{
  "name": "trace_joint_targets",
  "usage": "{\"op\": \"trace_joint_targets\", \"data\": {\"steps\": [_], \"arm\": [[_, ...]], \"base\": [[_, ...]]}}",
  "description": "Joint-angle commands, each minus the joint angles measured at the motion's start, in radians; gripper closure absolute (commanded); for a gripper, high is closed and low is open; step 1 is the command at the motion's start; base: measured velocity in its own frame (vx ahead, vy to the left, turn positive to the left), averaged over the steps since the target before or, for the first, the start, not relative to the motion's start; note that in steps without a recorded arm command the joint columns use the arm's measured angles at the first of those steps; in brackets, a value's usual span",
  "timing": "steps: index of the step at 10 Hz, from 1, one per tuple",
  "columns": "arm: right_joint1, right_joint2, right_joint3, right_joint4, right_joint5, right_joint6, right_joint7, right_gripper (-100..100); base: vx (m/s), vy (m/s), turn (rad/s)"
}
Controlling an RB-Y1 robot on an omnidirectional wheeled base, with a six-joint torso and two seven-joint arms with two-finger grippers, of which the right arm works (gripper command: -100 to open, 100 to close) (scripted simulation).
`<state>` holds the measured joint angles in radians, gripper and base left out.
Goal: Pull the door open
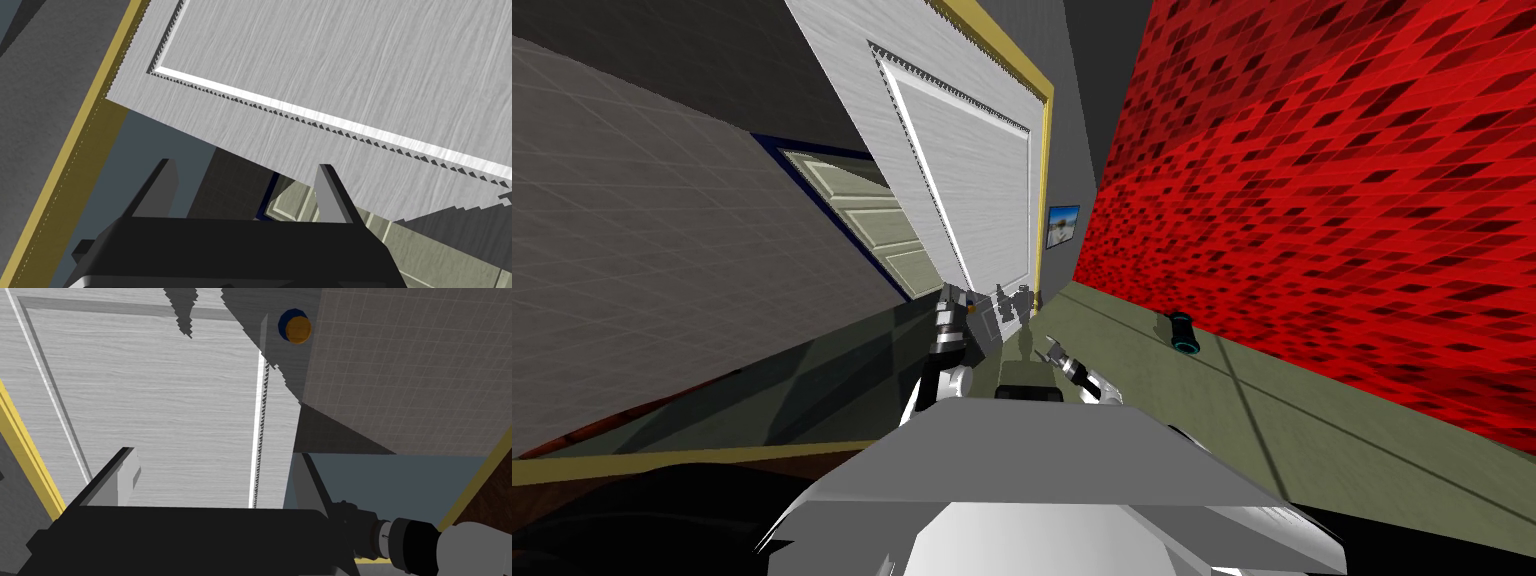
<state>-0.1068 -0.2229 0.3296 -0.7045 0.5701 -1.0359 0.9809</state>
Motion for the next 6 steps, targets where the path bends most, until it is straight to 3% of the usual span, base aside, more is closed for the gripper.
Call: {"op": "trace_joint_targets", "data": {"steps": [1, 6], "arm": [[-0.002, 0.004, 0.000, 0.002, 0.000, 0.002, 0.003, -100], [-0.009, 0.020, 0.002, 0.004, 0.003, 0.011, 0.011, -100]], "base": [[0.042, 0.150, -0.122], [0.066, 0.204, -0.019]]}}
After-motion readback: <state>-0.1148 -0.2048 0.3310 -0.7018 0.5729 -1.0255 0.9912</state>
